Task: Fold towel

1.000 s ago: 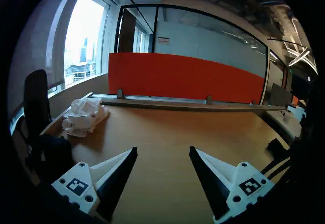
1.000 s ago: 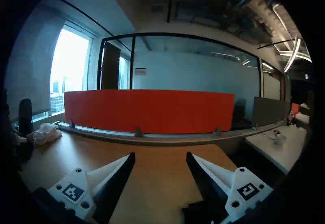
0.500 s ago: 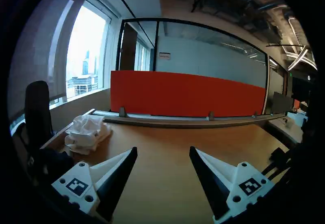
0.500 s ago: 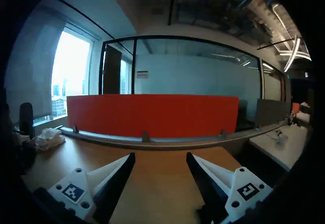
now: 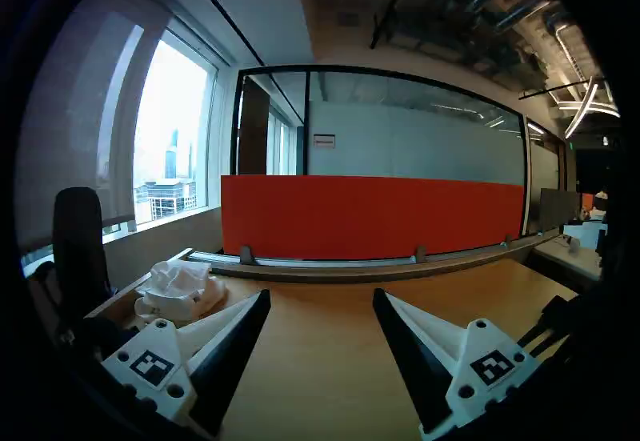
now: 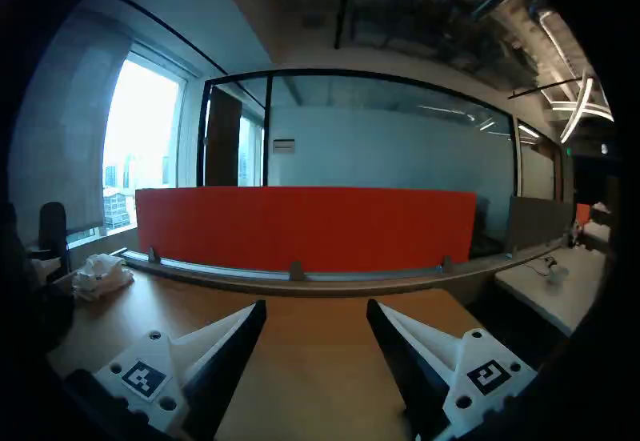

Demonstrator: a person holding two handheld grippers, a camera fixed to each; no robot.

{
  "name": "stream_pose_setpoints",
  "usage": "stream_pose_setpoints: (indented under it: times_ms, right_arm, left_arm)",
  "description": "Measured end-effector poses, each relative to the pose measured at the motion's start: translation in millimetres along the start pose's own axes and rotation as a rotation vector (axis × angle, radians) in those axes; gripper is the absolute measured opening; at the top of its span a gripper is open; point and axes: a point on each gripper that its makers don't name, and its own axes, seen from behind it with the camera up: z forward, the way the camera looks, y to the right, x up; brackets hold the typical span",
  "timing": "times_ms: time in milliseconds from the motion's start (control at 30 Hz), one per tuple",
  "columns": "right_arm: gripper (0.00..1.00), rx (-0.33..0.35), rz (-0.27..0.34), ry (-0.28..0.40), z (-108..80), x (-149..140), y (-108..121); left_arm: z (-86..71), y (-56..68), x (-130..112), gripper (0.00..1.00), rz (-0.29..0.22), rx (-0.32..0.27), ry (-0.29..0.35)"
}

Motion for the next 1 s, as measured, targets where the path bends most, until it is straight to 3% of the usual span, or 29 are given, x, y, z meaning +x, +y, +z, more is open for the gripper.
stream_pose_setpoints:
  times_ms: [167,367,800,1000]
  right_arm:
    - [0.97,0.002,0.001,-0.001,-2.9,3,-4]
    - [0.97,0.003,0.01,0.009,-5.7,12,-9]
    - [0.97,-0.001,0.052,0.02,-9.0,13,-23]
    - [0.97,0.0,0.055,0.027,-10.8,9,-29]
  left_arm:
    - [-0.9,-2.7,-1,0.95,-0.017,0.01,0.016]
    - [-0.8,-1.8,-7,0.95,-0.002,0.012,0.027]
    - [-2.6,-10.1,-47,0.95,0.059,0.021,0.061]
    - [-5.3,-17.4,-67,0.95,0.063,0.019,0.078]
